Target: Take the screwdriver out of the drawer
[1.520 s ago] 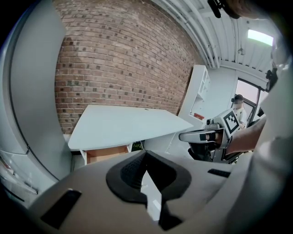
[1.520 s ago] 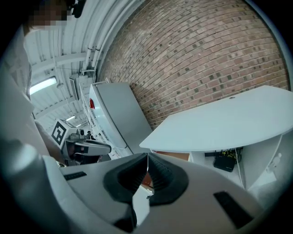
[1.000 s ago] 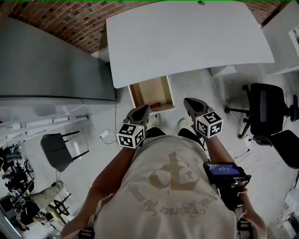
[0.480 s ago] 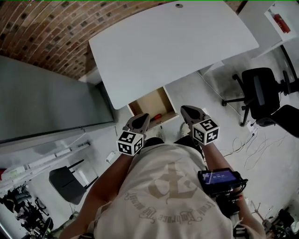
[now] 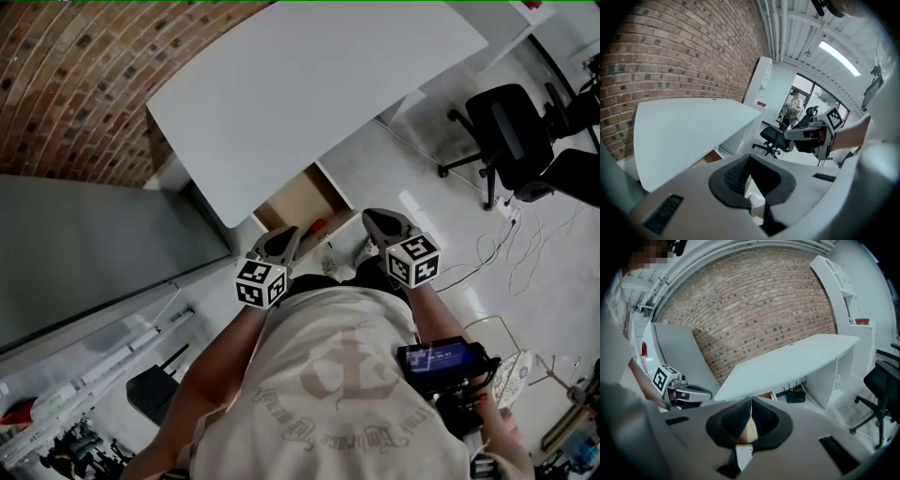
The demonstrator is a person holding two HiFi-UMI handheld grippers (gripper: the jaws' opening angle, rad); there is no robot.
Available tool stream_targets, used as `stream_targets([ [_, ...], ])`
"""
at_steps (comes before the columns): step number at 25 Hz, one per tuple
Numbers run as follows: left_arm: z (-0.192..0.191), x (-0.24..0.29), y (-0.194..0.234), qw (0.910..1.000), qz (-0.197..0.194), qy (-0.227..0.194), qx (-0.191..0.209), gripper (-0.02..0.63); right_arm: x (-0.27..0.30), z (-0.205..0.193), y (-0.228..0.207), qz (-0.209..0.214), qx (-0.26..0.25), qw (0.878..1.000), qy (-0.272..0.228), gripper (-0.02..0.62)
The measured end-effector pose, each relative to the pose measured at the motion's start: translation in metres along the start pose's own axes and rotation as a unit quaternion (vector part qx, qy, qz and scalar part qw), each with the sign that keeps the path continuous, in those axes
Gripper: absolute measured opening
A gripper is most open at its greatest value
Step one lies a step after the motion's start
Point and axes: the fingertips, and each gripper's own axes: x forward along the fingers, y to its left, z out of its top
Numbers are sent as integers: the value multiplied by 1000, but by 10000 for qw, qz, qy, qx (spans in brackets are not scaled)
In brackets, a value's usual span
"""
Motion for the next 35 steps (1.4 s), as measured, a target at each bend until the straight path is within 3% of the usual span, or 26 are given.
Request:
stream_targets([
  [6,-20,15,-4,9982,-396,414,187,20,-3,-17,-5,-179,252,9995,-29,23],
  [24,-94,77,12,9819,-653,1531,908,21,13,-71,-33,-359,717,9968,34,25],
  [35,-131,112,15,9712,-751,2051,949,21,25,-99,-55,-391,1017,9940,22,24],
])
